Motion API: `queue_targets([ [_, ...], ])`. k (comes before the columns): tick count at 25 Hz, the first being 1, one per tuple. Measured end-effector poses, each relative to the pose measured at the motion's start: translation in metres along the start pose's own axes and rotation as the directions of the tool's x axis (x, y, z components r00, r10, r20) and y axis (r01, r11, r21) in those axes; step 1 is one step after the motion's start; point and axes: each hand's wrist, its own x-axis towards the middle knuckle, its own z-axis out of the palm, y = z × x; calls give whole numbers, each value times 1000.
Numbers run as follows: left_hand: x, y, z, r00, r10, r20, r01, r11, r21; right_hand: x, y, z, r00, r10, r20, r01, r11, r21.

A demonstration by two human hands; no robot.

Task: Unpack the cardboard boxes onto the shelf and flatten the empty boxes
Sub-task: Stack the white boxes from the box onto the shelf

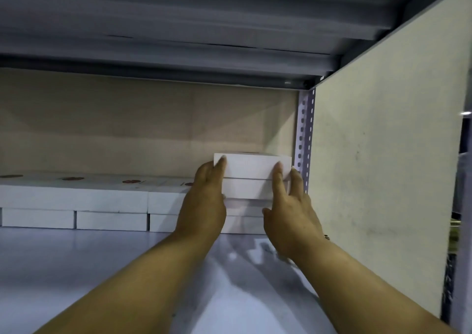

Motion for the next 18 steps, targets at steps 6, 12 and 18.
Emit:
queue_targets([
  [6,3,1,1,950,-28,312,-59,963,264,15,9,8,997,42,57,-41,999,-16],
  [12,12,2,7,939,-63,339,-74,924,375,30,15,11,992,90,88,-92,996,16],
  [18,14,-10,10,939,-25,342,-90,944,318,27,8,8,988,138,70,-141,989,33],
])
